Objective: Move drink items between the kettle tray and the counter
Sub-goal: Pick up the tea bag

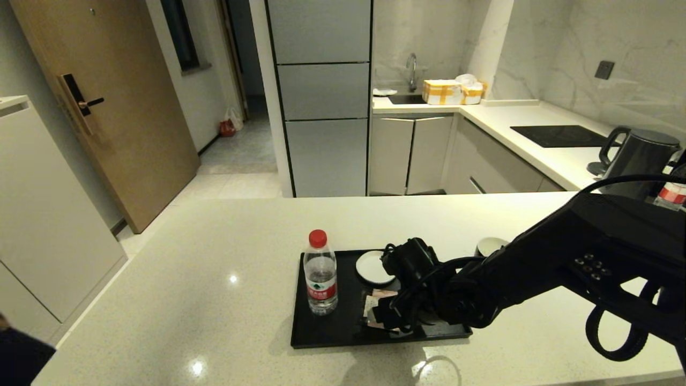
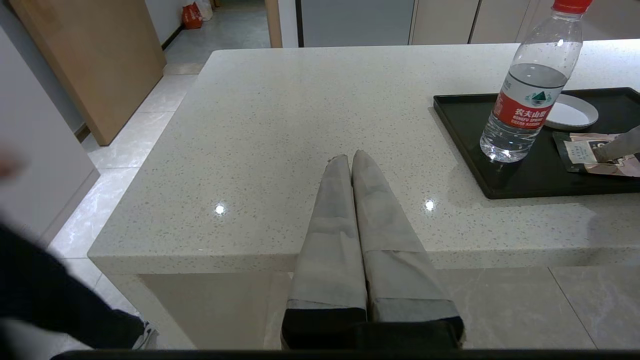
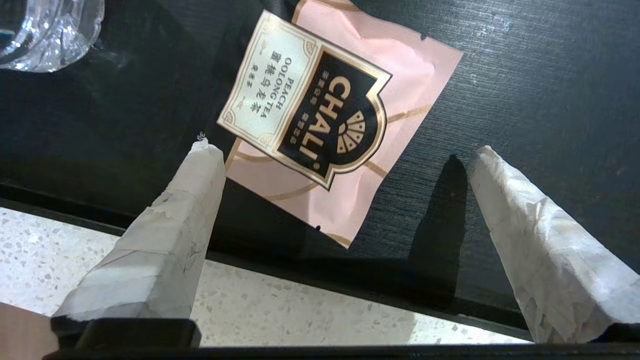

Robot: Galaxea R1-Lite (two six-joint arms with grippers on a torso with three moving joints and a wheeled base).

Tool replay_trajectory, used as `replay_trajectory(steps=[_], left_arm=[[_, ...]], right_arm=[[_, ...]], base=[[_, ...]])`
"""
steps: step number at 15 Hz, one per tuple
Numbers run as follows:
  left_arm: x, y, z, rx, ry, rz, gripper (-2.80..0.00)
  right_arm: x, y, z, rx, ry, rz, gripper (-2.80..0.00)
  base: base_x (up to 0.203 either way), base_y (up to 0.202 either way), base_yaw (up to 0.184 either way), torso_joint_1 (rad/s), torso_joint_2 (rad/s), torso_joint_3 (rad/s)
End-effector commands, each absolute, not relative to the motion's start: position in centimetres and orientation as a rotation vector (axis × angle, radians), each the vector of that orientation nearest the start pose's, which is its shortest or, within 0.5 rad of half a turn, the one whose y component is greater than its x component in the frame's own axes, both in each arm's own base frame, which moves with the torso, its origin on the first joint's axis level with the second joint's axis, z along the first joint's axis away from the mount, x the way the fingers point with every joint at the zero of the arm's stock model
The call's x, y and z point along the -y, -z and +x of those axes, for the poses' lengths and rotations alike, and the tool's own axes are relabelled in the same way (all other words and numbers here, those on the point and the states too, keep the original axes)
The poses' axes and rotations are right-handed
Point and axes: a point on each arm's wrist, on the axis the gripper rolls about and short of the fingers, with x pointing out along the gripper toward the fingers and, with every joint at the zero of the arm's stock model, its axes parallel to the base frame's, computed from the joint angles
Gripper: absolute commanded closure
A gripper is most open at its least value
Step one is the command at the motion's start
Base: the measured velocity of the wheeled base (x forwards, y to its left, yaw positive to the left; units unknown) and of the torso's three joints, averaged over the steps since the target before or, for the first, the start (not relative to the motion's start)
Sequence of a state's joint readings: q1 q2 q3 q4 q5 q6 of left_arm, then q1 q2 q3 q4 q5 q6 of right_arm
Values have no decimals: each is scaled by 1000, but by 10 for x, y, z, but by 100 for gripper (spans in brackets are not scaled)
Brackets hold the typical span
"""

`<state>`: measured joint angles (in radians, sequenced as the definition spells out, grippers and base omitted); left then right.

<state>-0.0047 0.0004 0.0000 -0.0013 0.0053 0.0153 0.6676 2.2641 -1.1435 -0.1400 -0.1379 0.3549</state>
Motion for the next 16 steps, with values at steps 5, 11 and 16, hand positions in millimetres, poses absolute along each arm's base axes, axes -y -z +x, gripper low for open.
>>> replay_trajectory(steps=[5, 11, 16], left_arm=[[0, -75, -23, 2, -2, 15, 0], [0, -75, -23, 2, -2, 15, 0], [0, -75, -23, 2, -2, 15, 0]], right_arm=[[-250, -8, 319, -986, -314, -46, -280], [-256, -6, 320, -978, -323, -51, -280], [-261, -8, 326, -954, -328, -44, -280]], base=[[0, 0, 0, 0, 0, 0], [0, 0, 0, 0, 0, 0], [0, 0, 0, 0, 0, 0]])
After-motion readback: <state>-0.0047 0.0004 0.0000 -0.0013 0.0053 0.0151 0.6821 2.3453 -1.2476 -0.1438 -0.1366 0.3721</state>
